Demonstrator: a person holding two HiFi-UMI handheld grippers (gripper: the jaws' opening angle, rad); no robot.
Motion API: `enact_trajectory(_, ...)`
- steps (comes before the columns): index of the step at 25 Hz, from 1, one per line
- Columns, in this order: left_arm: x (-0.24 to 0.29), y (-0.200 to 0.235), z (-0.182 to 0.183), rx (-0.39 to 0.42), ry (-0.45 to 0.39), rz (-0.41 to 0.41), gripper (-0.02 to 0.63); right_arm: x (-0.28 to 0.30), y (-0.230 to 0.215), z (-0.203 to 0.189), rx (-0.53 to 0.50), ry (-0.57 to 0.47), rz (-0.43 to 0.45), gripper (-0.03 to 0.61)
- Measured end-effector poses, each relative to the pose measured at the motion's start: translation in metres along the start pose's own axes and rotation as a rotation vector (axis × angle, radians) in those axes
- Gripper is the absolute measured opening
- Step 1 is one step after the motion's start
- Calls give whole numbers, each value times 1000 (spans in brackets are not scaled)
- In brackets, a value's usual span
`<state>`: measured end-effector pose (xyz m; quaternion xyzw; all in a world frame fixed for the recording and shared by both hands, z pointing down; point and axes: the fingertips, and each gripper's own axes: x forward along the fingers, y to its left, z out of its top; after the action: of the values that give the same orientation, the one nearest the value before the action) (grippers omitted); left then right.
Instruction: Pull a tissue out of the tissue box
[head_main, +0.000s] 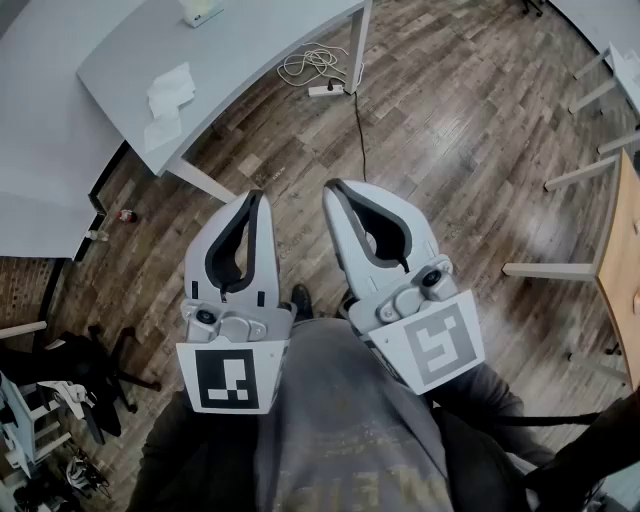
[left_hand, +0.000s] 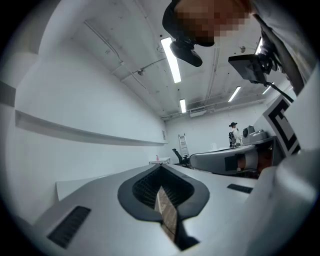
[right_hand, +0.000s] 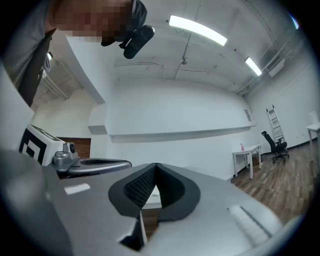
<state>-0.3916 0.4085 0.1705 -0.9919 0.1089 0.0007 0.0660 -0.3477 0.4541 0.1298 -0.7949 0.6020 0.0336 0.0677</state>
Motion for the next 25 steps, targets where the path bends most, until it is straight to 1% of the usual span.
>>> enact_trajectory(3, 6, -6, -2, 3, 1, 3, -2, -11, -10, -29, 5, 43, -5, 0)
enact_trajectory(7, 14, -11, -6, -21, 2, 21, -2, -13, -18, -41, 47, 69, 21, 2)
enact_trajectory(10, 18, -21, -14, -30, 29, 28, -2, -18, -27, -52, 65, 99, 29, 3)
enact_trajectory(13, 25, -24, -23, -25, 66, 34, -2, -14, -42, -55, 73, 101, 26, 3)
enact_trajectory(16, 36, -9, -27, -23, 76, 62, -2, 1, -50, -58, 71, 98, 38, 3)
enact_trajectory(19, 58, 11, -33, -23, 76, 76, -2, 28, -62, -66, 68, 100, 49, 3)
enact_trajectory(22, 93, 36, -45, -32, 74, 73, -2, 64, -78, -77, 61, 111, 55, 3)
enact_trajectory(25, 141, 68, -50, -38, 54, 57, -2, 113, -100, -85, 44, 112, 53, 3)
